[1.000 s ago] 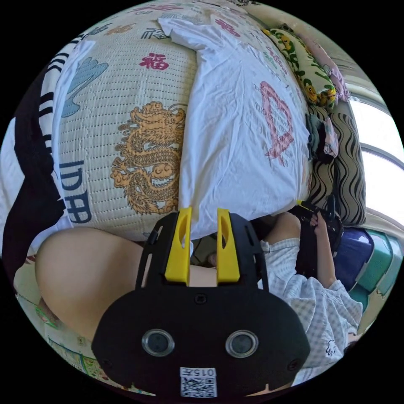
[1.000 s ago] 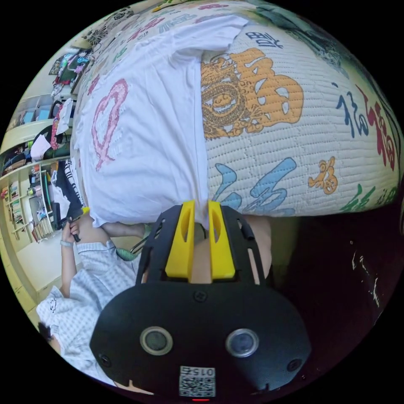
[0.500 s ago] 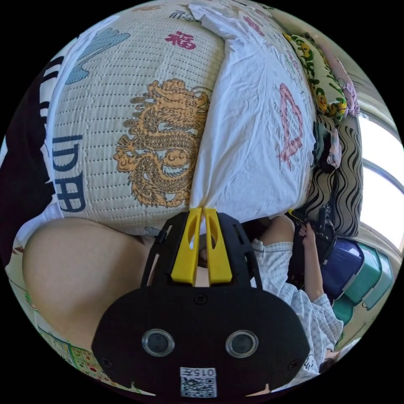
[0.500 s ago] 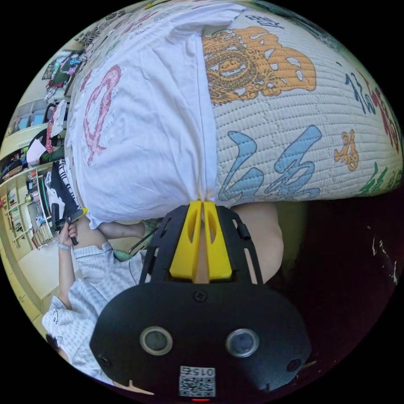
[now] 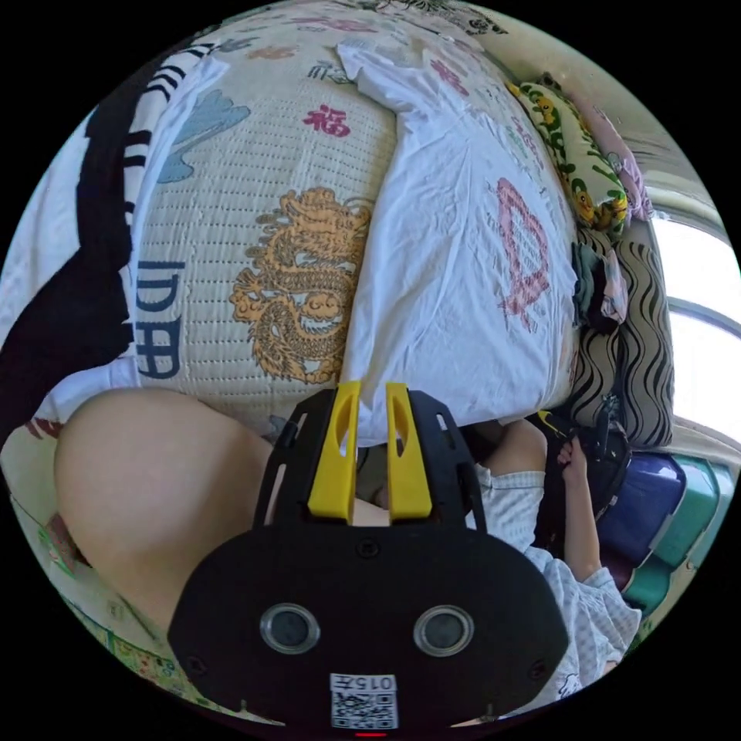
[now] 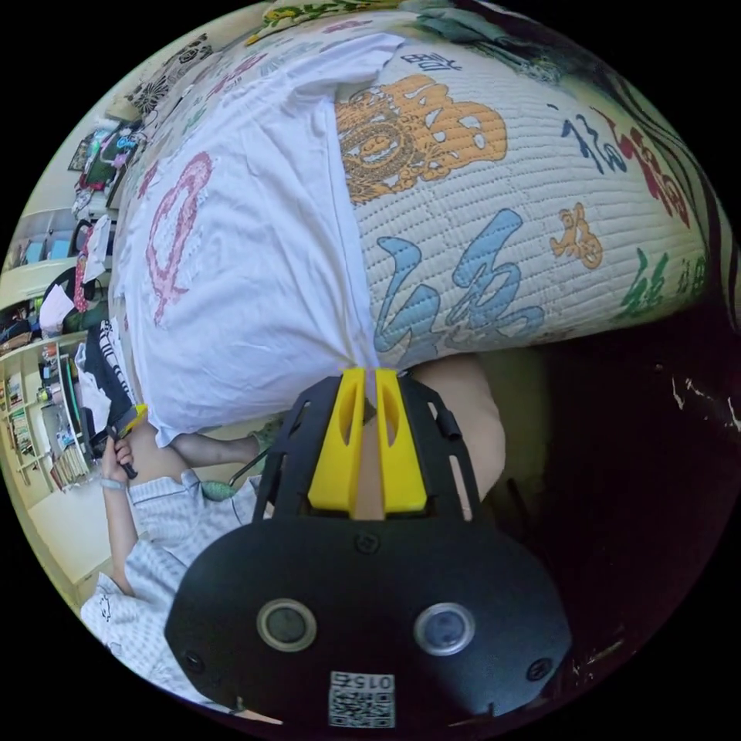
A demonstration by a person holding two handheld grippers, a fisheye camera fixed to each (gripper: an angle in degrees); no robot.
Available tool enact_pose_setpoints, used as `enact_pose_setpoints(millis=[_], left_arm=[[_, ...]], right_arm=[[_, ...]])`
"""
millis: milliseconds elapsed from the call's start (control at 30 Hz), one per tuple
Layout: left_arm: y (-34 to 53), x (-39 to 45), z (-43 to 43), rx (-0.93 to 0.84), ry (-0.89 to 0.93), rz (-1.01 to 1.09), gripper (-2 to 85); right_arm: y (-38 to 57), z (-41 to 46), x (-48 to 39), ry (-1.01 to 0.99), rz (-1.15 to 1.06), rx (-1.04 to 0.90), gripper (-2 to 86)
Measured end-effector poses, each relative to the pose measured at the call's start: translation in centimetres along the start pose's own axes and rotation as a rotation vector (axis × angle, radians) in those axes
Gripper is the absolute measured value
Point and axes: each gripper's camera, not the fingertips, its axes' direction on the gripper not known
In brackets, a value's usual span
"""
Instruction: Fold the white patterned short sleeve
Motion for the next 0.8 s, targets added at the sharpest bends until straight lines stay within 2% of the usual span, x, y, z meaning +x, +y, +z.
enact_pose_setpoints(millis=[167, 233, 400, 467, 567, 733, 800], left_arm=[[4.8, 1.7, -3.3, 0.342, 0.023, 0.026, 4.8], [5.9, 2.7, -3.4, 0.4, 0.013, 0.05, 3.0], [6.3, 8.6, 0.6, 0.289, -0.104, 0.25, -0.3], [6.0, 11.9, 4.2, 0.214, -0.223, 0.319, -0.6], [5.7, 15.6, 9.1, 0.133, -0.293, 0.401, -0.7], [6.0, 19.2, 16.5, 0.042, -0.425, 0.442, -0.8], [6.6, 20.0, 18.1, 0.09, -0.449, 0.443, -0.8]], right_arm=[[3.3, -2.7, -0.8, 0.067, 0.008, 0.182, -0.4], [4.2, -3.3, -1.7, 0.044, -0.015, 0.232, -0.4], [4.9, -2.6, -8.0, -0.015, -0.203, 0.279, -0.6], [4.5, -0.5, -12.5, 0.019, -0.313, 0.23, -0.6], [3.9, 3.2, -17.7, 0.086, -0.419, 0.145, -0.6], [3.5, 7.6, -22.5, 0.208, -0.456, 0.103, -0.9], [3.3, 8.9, -23.1, 0.211, -0.452, 0.072, -0.8]])
